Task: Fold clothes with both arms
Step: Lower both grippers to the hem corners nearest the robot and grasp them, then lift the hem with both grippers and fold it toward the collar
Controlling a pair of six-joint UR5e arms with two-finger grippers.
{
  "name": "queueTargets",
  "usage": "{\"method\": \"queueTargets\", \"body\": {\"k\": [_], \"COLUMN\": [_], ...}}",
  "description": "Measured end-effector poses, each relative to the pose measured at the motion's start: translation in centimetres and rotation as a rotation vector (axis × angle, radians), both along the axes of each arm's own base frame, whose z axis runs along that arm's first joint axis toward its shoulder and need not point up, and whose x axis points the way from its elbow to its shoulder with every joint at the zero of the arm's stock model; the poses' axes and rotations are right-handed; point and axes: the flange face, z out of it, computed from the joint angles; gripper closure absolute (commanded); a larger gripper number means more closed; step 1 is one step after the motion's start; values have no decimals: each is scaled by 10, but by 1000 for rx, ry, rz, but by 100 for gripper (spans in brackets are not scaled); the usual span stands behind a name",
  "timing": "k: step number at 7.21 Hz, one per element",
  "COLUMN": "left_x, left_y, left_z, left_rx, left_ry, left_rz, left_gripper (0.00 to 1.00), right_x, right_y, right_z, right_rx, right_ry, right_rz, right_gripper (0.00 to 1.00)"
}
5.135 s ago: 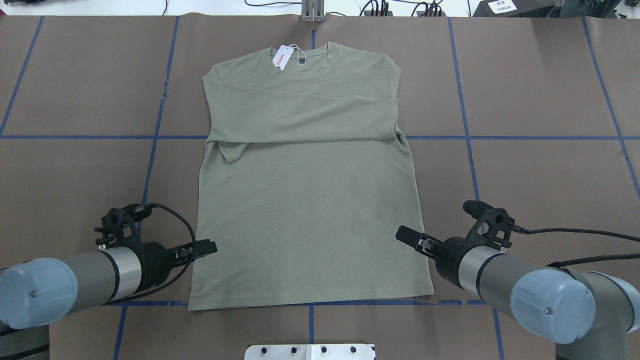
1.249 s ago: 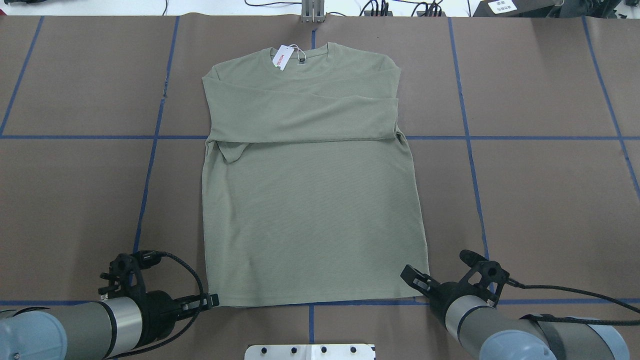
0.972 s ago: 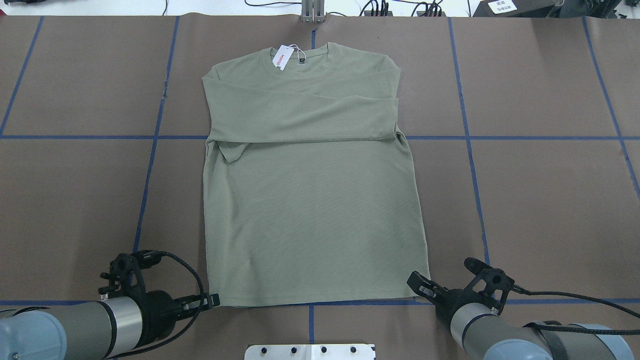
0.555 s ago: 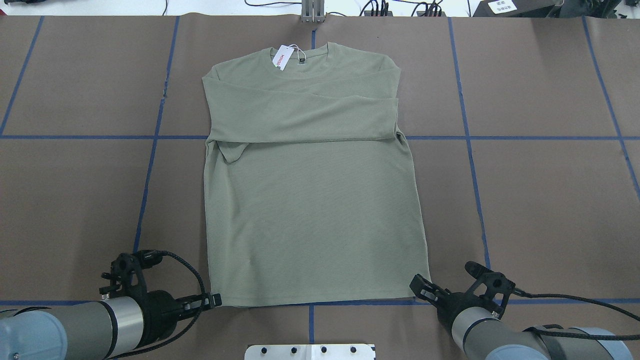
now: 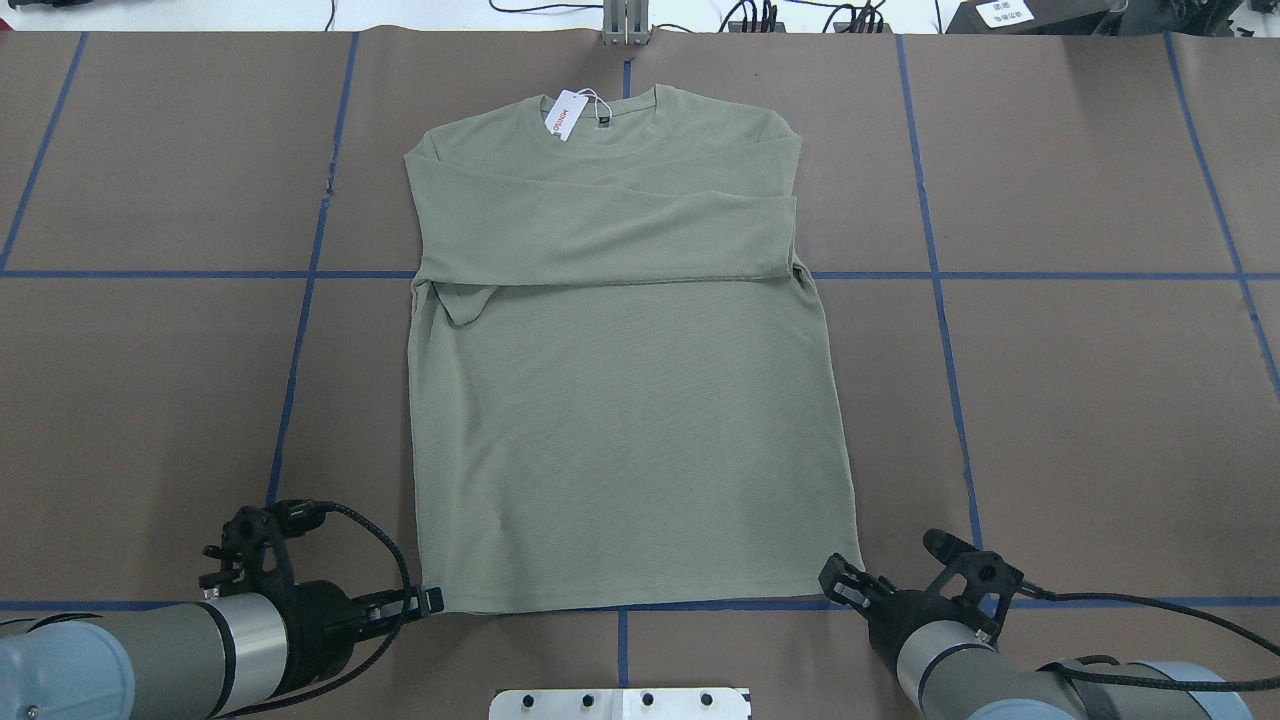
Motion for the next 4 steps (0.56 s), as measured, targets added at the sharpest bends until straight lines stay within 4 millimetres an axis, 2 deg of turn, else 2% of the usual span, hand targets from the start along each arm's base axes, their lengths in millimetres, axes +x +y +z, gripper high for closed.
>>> {"method": "queueTargets", "body": {"k": [1, 4], "left_x": [0, -2], "left_y": [0, 0], "left_z": [0, -4], "left_rx": [0, 2], "left_ry": [1, 9], "left_rz": [0, 1], "left_gripper": [100, 100], "right_x": [-1, 0], "right_y": [0, -2], "right_z": [-1, -8], "right_rx": [8, 15], "right_ry": [-2, -16], "right_rz": [5, 15], "right_gripper": [100, 100]}}
